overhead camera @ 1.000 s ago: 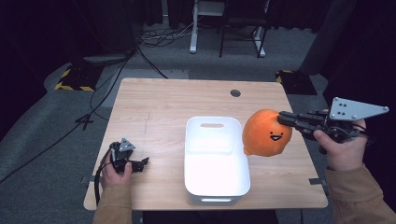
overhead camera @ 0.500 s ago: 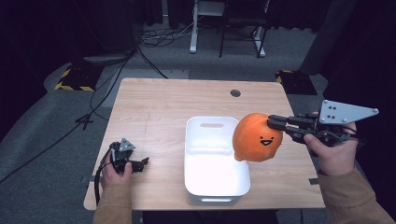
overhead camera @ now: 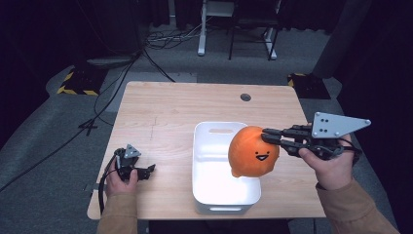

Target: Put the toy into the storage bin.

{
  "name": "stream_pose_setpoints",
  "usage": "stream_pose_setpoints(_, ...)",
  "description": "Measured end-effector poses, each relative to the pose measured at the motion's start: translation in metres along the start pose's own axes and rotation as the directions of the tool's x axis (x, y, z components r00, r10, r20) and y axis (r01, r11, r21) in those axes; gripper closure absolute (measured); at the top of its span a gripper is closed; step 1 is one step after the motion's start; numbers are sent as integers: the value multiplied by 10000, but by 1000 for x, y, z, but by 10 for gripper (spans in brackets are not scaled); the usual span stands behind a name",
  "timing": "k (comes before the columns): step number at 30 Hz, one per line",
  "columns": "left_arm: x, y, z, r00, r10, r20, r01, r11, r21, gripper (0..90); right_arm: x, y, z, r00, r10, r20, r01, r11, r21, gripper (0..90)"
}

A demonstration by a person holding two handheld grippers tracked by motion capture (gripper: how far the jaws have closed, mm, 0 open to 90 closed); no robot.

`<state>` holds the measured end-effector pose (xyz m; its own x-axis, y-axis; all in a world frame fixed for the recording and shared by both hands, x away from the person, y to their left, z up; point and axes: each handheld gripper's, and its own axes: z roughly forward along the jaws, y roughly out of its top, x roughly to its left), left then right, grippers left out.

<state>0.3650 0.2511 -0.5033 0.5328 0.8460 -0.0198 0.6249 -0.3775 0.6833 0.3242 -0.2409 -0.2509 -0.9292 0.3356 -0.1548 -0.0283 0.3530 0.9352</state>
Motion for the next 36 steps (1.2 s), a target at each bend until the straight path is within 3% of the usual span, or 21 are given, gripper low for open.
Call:
stream_pose_setpoints(6, 0, 0, 0, 10000, -18, 5, 18, 10000, -12, 136, 7, -3, 15, 9992, 1, -398, -1, 10000, 1, 836)
stream_pose_setpoints(21, 0, 0, 0, 10000, 16, -35, -16, 10000, -4, 136, 22, -11, 36, 9960, -84, -895, 108, 9996, 260, 836)
stream_pose_setpoints(29, 0, 0, 0, 10000, -16, -1, 16, 10000, -15, 136, 33, -23, 43, 9909, 195, -1332, -122, 9984, 553, 835)
stream_pose_setpoints(36, 0, 0, 0, 10000, 14, -32, -14, 10000, 11, 136, 41, -38, 46, 9887, 412, -1443, -278, 9952, 936, 834)
